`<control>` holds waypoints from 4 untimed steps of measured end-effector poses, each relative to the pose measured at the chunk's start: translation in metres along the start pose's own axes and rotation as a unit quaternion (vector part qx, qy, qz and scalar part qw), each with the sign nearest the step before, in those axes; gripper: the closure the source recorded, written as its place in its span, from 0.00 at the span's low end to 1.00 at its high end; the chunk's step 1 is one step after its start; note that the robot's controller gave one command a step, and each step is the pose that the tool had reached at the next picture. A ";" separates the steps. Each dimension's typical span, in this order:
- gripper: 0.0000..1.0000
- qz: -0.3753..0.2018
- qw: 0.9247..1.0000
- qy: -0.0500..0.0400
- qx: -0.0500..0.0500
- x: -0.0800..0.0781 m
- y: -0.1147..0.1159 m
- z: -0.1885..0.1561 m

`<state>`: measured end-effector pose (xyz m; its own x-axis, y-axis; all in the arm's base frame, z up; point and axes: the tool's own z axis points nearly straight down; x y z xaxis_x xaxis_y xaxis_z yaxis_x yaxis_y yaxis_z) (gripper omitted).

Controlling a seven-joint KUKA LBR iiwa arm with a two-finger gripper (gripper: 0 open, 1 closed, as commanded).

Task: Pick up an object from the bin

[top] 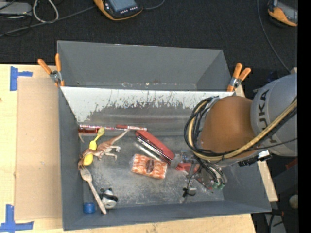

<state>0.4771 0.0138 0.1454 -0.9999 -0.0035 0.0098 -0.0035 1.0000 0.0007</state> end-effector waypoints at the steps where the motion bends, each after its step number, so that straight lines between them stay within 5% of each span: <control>1: 0.00 0.000 1.000 -0.003 0.000 -0.001 0.000 -0.004; 2: 0.00 0.028 1.000 -0.004 -0.001 -0.043 -0.002 0.033; 3: 0.00 0.076 0.997 -0.003 -0.001 -0.058 0.031 0.047; 4: 1.00 0.051 0.999 -0.004 0.000 -0.070 0.049 0.075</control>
Offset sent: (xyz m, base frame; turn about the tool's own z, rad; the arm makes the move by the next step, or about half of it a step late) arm 0.0557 -0.0022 -0.0489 0.0754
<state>0.5464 0.0634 0.0701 -0.9952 0.0980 0.0016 0.0980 0.9952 0.0006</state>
